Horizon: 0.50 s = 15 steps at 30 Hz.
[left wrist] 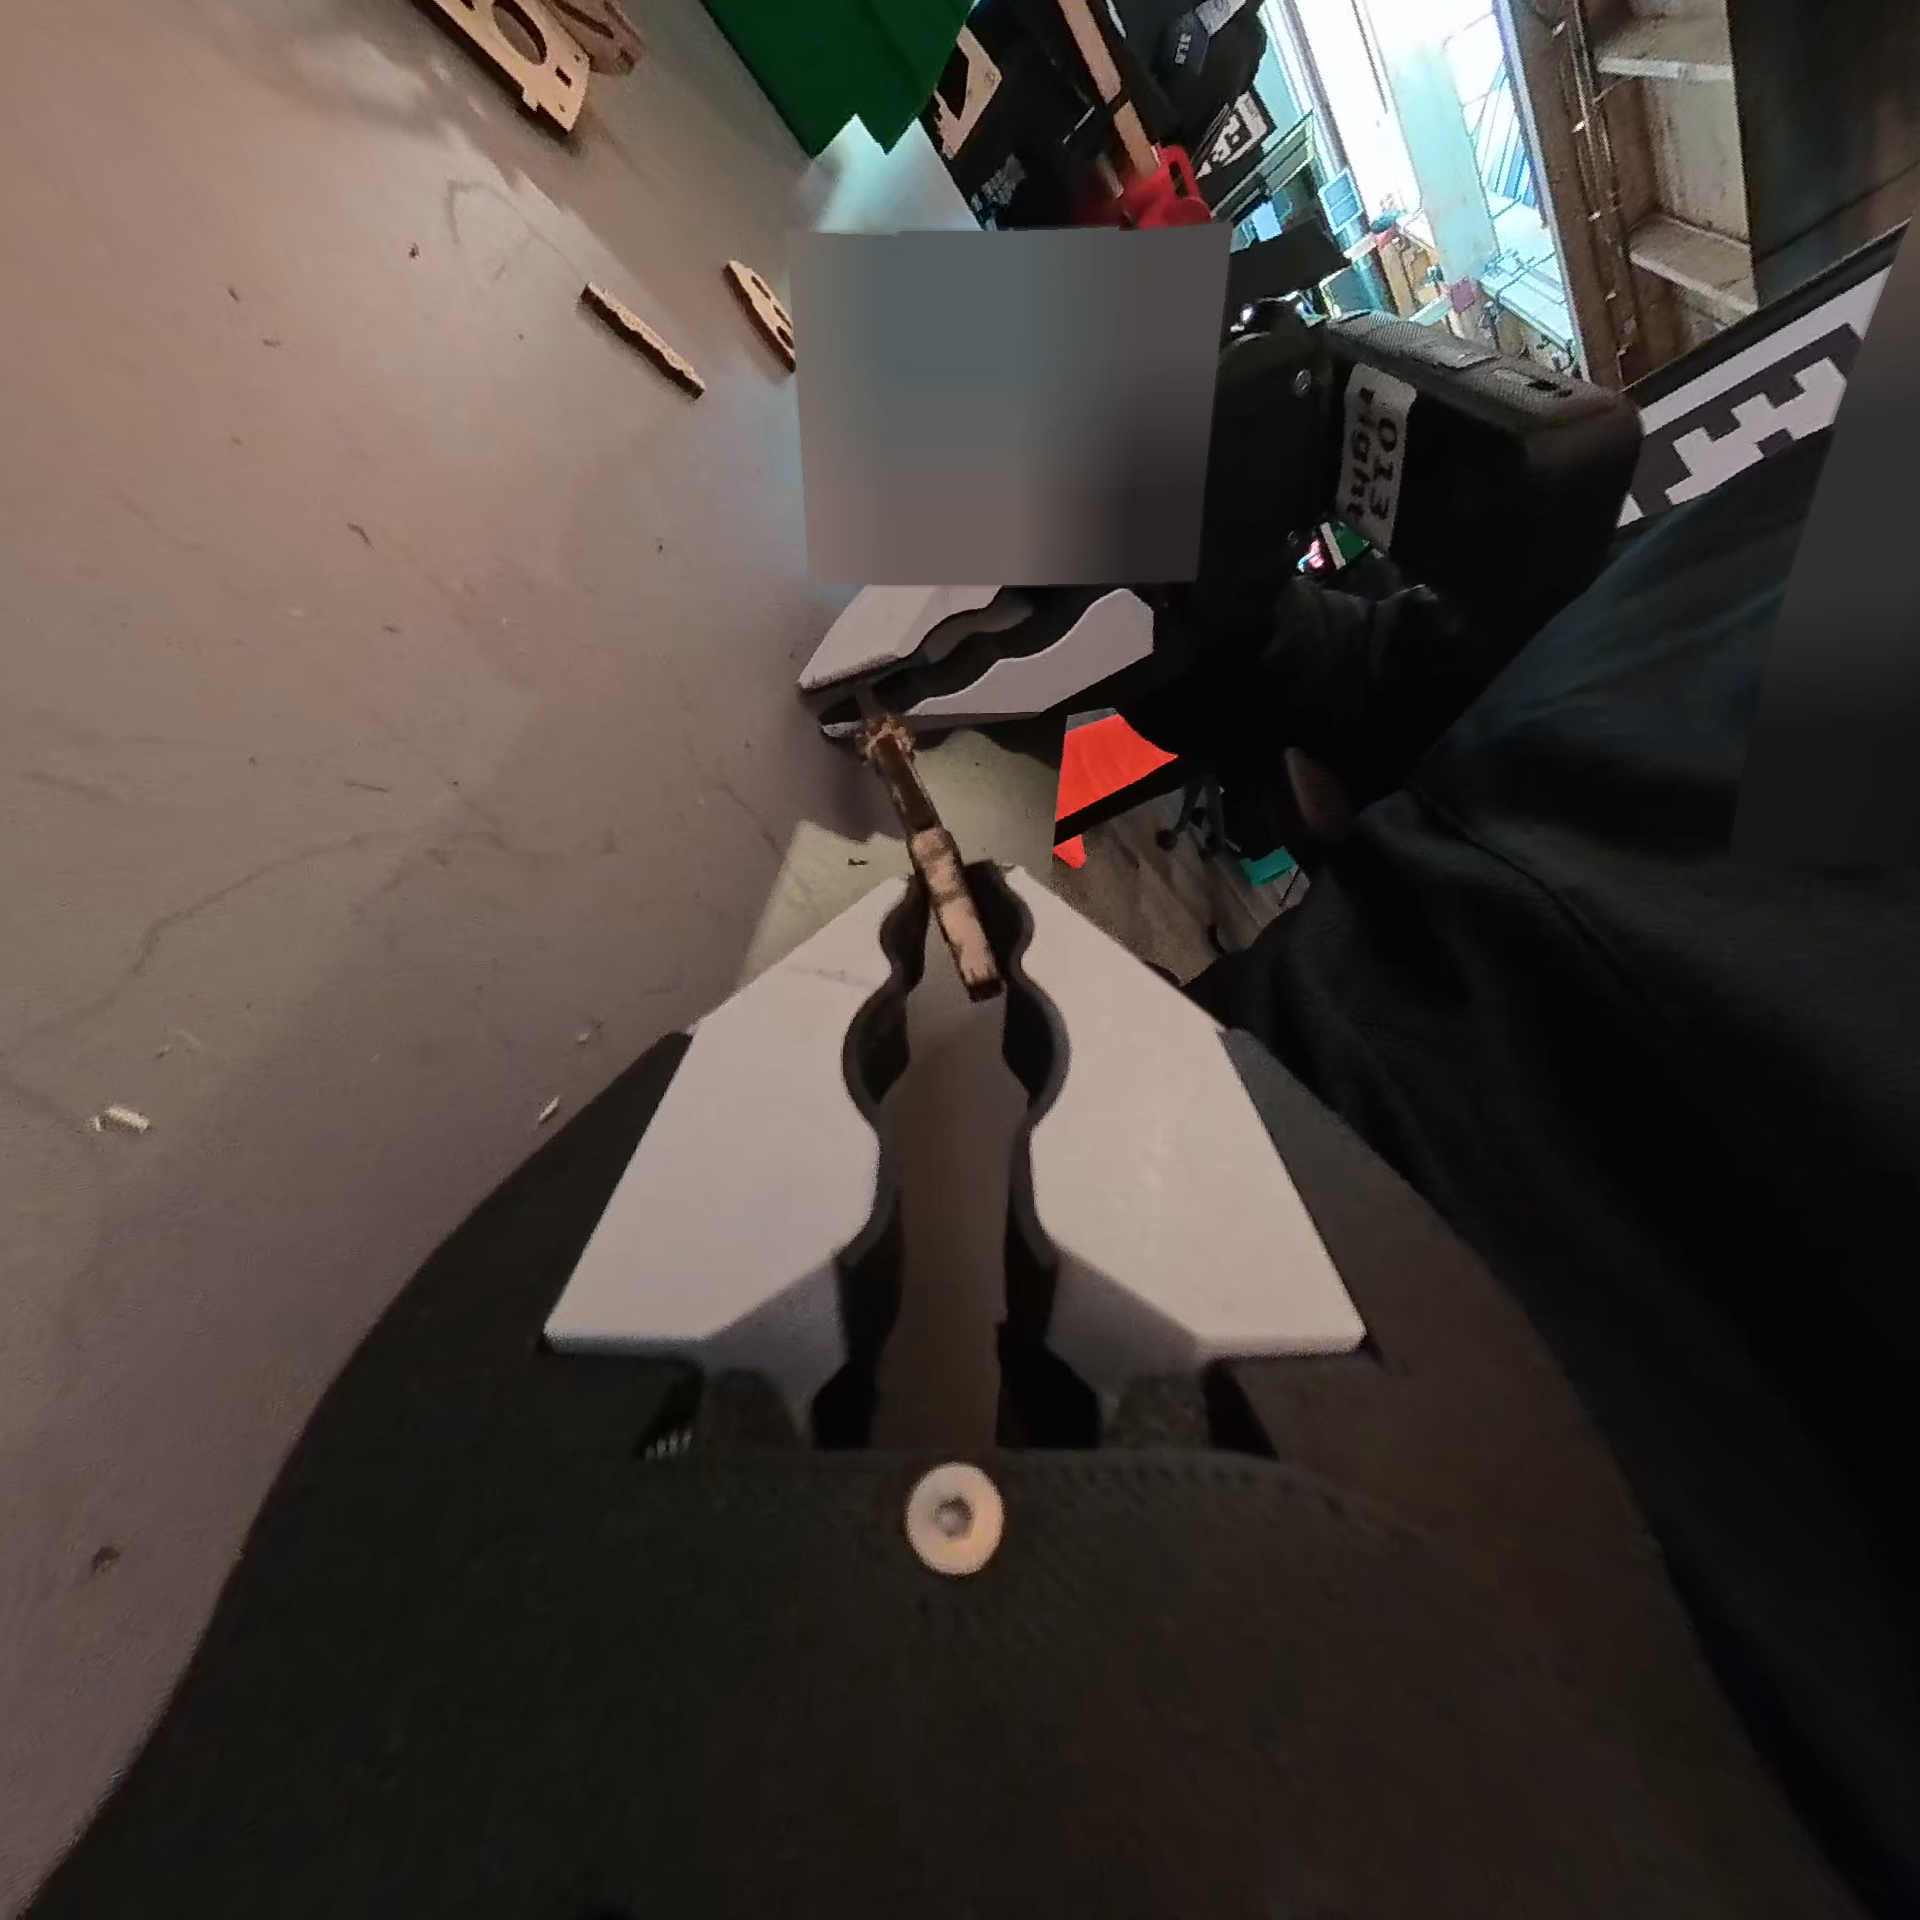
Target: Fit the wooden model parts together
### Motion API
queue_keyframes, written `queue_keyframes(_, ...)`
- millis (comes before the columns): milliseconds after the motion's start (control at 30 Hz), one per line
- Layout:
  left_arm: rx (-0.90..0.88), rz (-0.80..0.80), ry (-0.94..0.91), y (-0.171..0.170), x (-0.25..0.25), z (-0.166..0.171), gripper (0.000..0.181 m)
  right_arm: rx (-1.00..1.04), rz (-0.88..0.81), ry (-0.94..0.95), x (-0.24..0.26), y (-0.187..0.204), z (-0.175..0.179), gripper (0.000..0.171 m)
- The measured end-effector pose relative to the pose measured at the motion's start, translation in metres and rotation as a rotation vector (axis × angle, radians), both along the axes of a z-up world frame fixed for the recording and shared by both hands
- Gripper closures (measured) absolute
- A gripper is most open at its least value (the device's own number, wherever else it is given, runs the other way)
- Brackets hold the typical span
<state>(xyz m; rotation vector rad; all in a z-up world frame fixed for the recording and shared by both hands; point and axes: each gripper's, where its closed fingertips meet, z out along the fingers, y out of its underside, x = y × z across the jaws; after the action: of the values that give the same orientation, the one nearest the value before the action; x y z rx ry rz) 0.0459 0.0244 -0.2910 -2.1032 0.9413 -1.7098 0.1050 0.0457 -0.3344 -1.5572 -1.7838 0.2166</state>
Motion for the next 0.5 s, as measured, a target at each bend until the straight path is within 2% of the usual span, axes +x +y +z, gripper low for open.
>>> queue_keyframes(267,-0.028,0.031,0.004,0.0025,-0.0004,-0.0014,0.173,0.014,-0.002,-0.002,-0.0006,-0.0004,0.0005,0.168)
queue_keyframes(500,-0.052,-0.051,0.068,-0.0054,-0.0022,-0.0108,0.175,0.031,0.012,-0.007,0.0002,-0.0028,0.0008,0.168)
